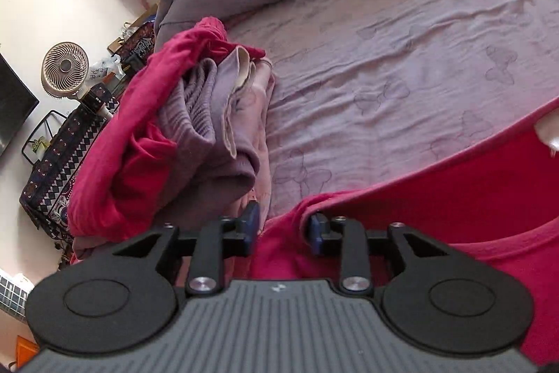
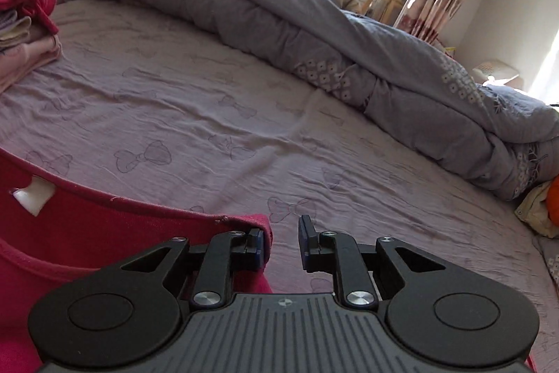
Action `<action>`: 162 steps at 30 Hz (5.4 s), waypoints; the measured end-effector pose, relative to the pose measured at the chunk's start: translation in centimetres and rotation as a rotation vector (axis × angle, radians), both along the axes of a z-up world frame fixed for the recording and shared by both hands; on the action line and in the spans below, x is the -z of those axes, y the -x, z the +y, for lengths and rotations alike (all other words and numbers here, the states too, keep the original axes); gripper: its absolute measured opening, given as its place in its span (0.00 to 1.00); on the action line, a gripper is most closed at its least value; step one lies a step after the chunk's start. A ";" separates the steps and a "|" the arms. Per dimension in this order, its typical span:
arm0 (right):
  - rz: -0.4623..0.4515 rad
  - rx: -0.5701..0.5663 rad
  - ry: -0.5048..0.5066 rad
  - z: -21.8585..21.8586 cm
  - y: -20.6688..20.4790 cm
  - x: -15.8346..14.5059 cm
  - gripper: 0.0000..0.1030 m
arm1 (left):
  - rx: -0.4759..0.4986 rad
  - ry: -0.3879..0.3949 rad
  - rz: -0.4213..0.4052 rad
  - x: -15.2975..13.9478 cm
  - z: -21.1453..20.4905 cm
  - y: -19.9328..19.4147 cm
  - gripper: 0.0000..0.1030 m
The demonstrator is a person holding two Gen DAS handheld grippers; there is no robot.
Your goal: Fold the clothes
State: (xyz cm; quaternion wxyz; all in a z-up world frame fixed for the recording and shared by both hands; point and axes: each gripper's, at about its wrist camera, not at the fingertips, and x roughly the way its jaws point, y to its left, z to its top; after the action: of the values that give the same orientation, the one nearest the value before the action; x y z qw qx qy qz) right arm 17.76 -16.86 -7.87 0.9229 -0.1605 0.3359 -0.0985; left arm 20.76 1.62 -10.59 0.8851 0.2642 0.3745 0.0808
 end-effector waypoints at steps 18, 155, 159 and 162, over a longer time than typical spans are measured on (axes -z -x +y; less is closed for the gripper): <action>0.262 -0.097 -0.696 -9.4 -1.1 -5.2 0.73 | -0.031 0.078 0.177 -3.0 1.1 -1.7 0.62; 0.809 -0.107 -0.301 -3.0 39.1 -10.4 0.34 | -0.037 0.362 0.837 -11.4 9.3 41.3 0.32; 0.656 -0.357 -0.307 1.8 35.4 -12.9 0.45 | -0.114 0.306 0.552 -14.8 10.7 38.7 0.63; 0.591 -0.474 -0.314 5.5 32.1 -12.2 0.45 | -0.044 0.200 0.463 -15.2 11.1 37.1 0.65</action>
State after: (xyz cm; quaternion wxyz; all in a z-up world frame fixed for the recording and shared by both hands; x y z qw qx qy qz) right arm -14.36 -11.38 4.28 0.7970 -0.1121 0.5513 0.2195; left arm -16.36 12.75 4.60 0.7955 0.1784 0.5791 0.0000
